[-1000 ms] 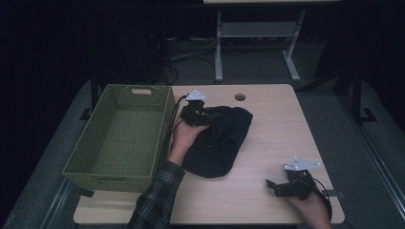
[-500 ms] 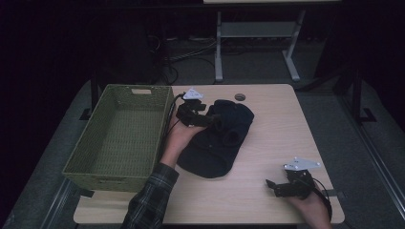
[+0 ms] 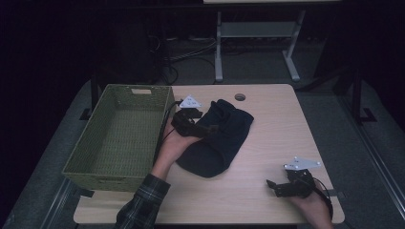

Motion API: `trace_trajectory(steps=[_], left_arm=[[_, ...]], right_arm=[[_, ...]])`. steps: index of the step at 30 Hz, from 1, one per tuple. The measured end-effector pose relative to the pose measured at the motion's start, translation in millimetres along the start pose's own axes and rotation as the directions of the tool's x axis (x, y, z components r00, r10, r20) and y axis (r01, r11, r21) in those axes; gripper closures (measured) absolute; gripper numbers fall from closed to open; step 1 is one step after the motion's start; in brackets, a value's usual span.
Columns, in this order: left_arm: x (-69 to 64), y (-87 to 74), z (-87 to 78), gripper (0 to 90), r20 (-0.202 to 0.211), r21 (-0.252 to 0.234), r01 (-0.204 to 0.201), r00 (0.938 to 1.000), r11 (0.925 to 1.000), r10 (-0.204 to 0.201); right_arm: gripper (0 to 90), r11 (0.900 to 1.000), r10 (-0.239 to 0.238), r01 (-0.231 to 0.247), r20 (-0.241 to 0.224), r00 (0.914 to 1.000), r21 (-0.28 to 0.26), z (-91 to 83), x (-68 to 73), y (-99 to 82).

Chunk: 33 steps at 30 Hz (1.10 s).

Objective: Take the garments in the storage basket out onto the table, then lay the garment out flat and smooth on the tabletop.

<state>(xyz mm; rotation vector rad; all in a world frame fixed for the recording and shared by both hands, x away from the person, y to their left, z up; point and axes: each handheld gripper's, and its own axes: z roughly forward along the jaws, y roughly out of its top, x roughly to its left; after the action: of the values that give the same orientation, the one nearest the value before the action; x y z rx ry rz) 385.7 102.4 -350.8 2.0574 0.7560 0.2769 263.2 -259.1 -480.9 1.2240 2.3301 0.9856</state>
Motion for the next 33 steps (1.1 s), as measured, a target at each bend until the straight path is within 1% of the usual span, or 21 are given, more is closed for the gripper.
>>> trace_trajectory(steps=[2, 4, 9, 10, 11, 14, 15, 18, 20, 21, 23, 25, 26, 30, 31, 33], left_arm=[[-1.8, -2.4, -3.8, 16.9, 0.002, -0.002, -0.003, 1.0, 1.0, 0.003], [-2.1, -6.4, -9.4, 16.8, 0.005, 0.006, -0.005, 1.0, 1.0, 0.005], [1.2, -17.9, -21.3, 16.9, -0.001, -0.023, 0.026, 0.9997, 0.9994, -0.026], [2.1, -19.0, -23.1, 16.9, -0.003, -0.02, 0.029, 0.9996, 0.9994, -0.029], [3.3, -19.6, -24.8, 16.8, -0.004, -0.016, 0.028, 0.9996, 0.9995, -0.028], [5.2, -22.0, -31.1, 16.9, -0.005, -0.036, 0.038, 0.9993, 0.9986, -0.038], [5.5, -22.8, -32.6, 16.9, -0.007, -0.033, 0.04, 0.9992, 0.9987, -0.04], [6.6, -24.8, -36.4, 16.9, -0.006, -0.037, 0.037, 0.9993, 0.9987, -0.037], [7.5, -25.6, -39.3, 16.9, -0.008, -0.039, 0.039, 0.9992, 0.9985, -0.039], [7.9, -25.8, -40.1, 16.8, -0.009, -0.042, 0.038, 0.9992, 0.9984, -0.038], [9.4, -26.8, -42.1, 16.9, -0.012, -0.042, 0.041, 0.9991, 0.9983, -0.041], [10.8, -28.1, -43.9, 16.8, -0.007, -0.049, 0.045, 0.999, 0.9978, -0.045], [11.5, -28.6, -44.8, 16.9, -0.009, -0.047, 0.043, 0.999, 0.998, -0.043], [13.6, -30.8, -46.3, 16.9, -0.003, -0.051, 0.044, 0.999, 0.9977, -0.044], [14.0, -31.3, -46.4, 16.9, -0.001, -0.047, 0.042, 0.9991, 0.998, -0.042], [14.2, -32.4, -46.3, 16.9, 0.001, -0.045, 0.04, 0.9992, 0.9982, -0.04]], right_arm=[[8.9, 0.9997, 0.013, -0.013, 0.001, 0.9999, 0.019, -0.6, 0.4, 1.7], [9.0, 0.9995, 0.018, -0.018, -0.001, 0.9998, 0.025, -1.3, -0.6, 2.9], [9.0, 0.9998, 0.013, -0.013, -0.014, 0.9998, 0.012, -3.4, 1.0, 9.8], [9.0, 0.9999, 0.014, -0.013, -0.018, 0.9997, 0.007, -3.4, 2.2, 12.1], [9.0, 0.9999, 0.01, -0.01, -0.025, 0.9996, 0.005, -3.0, 3.0, 14.3], [9.0, 0.9999, -0.003, 0.002, -0.052, 0.9986, -0.014, -0.9, 8.4, 21.9], [9.0, 0.9999, -0.006, 0.005, -0.061, 0.9981, -0.016, -0.3, 9.7, 23.9], [9.1, 0.9996, -0.013, 0.011, -0.094, 0.9955, -0.025, 2.5, 15.4, 32.4], [9.2, 0.999, -0.024, 0.019, -0.118, 0.9928, -0.041, 5.0, 20.7, 38.7], [9.2, 0.9984, -0.039, 0.034, -0.125, 0.9913, -0.045, 7.1, 24.1, 42.6], [9.2, 0.9975, -0.059, 0.053, -0.13, 0.9898, -0.046, 10.5, 28.8, 48.4], [9.2, 0.9958, -0.081, 0.073, -0.151, 0.9853, -0.054, 13.8, 34.7, 56.1], [9.2, 0.9956, -0.082, 0.074, -0.158, 0.984, -0.059, 14.8, 36.8, 58.6], [10.1, 0.9932, -0.103, 0.09, -0.198, 0.9748, -0.074, 21.7, 47.9, 73.2], [13.6, 0.9907, -0.121, 0.105, -0.211, 0.97, -0.086, 23.4, 49.7, 76.4], [13.7, 0.9892, -0.128, 0.108, -0.232, 0.9641, -0.1, 27.6, 55.2, 82.5]])
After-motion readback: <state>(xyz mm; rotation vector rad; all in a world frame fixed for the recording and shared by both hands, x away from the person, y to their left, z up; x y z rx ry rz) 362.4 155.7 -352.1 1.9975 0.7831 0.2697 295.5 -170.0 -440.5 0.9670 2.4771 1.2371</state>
